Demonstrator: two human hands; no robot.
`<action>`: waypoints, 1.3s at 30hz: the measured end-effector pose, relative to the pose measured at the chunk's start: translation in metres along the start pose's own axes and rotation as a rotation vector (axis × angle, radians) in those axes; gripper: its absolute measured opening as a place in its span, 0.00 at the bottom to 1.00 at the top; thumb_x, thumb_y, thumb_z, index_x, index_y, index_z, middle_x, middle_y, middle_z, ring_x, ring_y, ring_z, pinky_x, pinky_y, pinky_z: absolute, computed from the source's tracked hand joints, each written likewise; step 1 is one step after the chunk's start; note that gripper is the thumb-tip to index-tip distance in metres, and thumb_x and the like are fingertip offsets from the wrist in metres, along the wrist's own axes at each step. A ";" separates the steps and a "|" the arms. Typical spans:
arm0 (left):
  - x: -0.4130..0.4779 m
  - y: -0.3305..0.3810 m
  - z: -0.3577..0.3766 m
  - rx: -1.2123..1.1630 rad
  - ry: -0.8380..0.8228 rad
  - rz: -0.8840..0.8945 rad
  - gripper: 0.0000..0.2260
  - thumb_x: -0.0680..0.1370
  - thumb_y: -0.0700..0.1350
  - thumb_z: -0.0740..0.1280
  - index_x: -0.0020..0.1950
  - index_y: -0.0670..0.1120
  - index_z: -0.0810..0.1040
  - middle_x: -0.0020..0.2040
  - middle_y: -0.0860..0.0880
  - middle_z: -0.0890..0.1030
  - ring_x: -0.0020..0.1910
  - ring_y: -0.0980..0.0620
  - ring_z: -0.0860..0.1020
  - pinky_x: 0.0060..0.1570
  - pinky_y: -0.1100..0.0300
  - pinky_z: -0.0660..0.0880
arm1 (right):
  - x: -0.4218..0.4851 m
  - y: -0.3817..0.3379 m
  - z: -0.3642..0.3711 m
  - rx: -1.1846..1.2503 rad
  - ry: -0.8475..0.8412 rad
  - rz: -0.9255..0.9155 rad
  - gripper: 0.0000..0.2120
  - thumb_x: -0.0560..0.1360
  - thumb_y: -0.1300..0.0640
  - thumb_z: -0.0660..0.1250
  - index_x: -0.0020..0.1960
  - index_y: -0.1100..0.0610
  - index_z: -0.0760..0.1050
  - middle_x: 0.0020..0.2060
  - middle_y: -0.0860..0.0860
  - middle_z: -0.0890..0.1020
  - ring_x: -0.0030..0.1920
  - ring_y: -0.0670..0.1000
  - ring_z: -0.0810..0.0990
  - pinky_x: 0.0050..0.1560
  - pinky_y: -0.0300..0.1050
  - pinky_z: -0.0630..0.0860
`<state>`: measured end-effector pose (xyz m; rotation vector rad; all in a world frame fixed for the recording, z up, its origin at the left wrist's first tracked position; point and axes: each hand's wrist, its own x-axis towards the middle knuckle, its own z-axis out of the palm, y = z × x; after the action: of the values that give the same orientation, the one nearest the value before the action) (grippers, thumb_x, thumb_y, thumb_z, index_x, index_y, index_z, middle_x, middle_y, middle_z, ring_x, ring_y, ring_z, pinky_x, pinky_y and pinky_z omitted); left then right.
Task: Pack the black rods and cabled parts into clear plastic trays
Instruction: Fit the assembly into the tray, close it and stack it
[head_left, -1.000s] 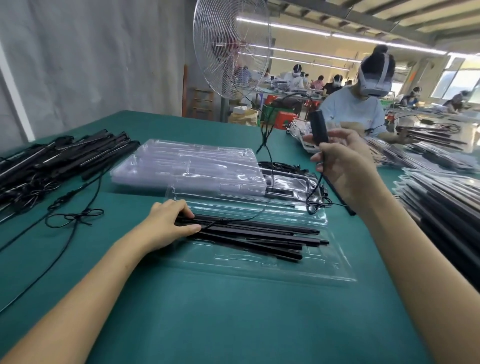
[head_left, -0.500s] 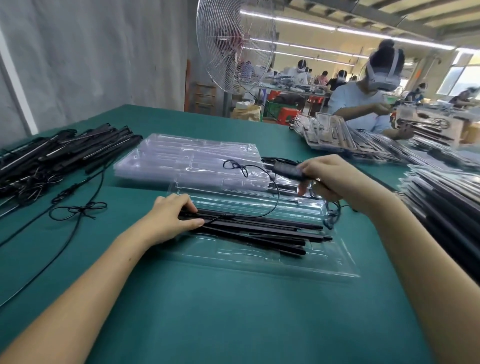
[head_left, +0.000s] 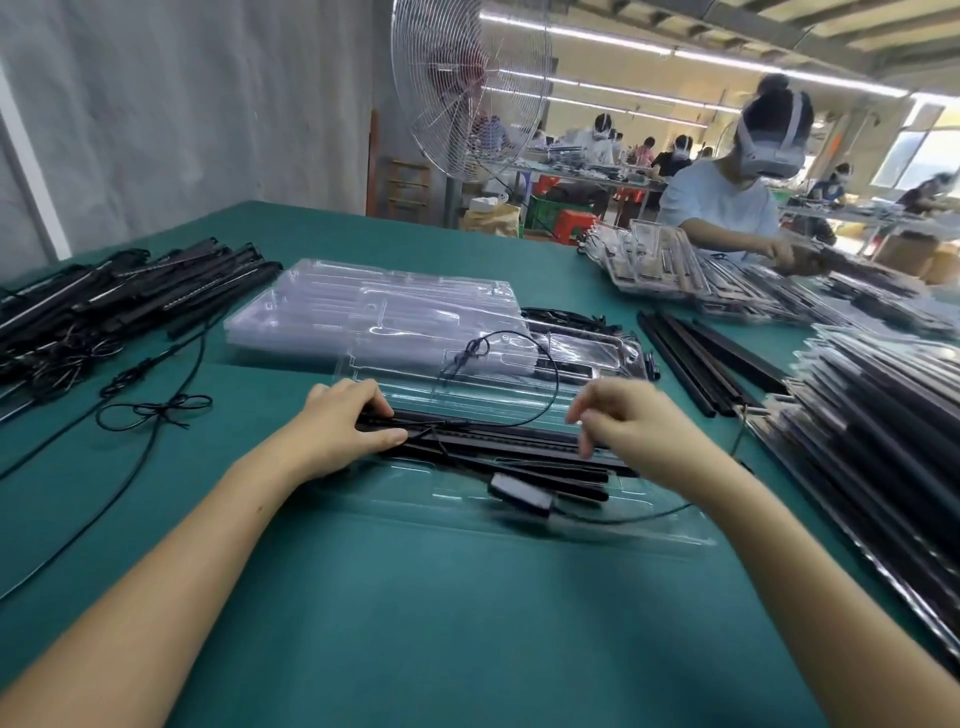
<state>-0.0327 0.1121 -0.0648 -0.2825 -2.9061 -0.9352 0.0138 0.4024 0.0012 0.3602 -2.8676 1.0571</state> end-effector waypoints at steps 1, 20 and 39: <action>0.000 0.000 0.000 0.000 0.001 -0.003 0.09 0.74 0.55 0.69 0.48 0.53 0.72 0.50 0.54 0.71 0.56 0.52 0.63 0.52 0.57 0.65 | -0.004 0.000 0.009 -0.032 -0.057 0.007 0.12 0.78 0.65 0.57 0.42 0.51 0.74 0.31 0.49 0.81 0.20 0.39 0.67 0.23 0.30 0.62; 0.001 0.001 0.000 0.000 -0.014 -0.006 0.09 0.74 0.56 0.68 0.48 0.55 0.71 0.50 0.53 0.71 0.56 0.52 0.62 0.51 0.57 0.63 | -0.010 0.003 0.046 -0.066 -0.283 -0.074 0.17 0.62 0.52 0.79 0.43 0.47 0.72 0.35 0.44 0.74 0.33 0.40 0.69 0.34 0.33 0.67; 0.003 -0.003 0.002 0.012 0.002 0.007 0.10 0.74 0.56 0.69 0.49 0.54 0.71 0.50 0.54 0.70 0.55 0.53 0.62 0.52 0.58 0.62 | -0.014 -0.005 0.071 -0.272 -0.039 -0.211 0.09 0.80 0.55 0.59 0.53 0.56 0.77 0.46 0.51 0.80 0.47 0.51 0.77 0.42 0.39 0.65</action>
<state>-0.0366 0.1113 -0.0674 -0.2905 -2.9061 -0.9156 0.0304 0.3557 -0.0516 0.6487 -2.8728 0.6229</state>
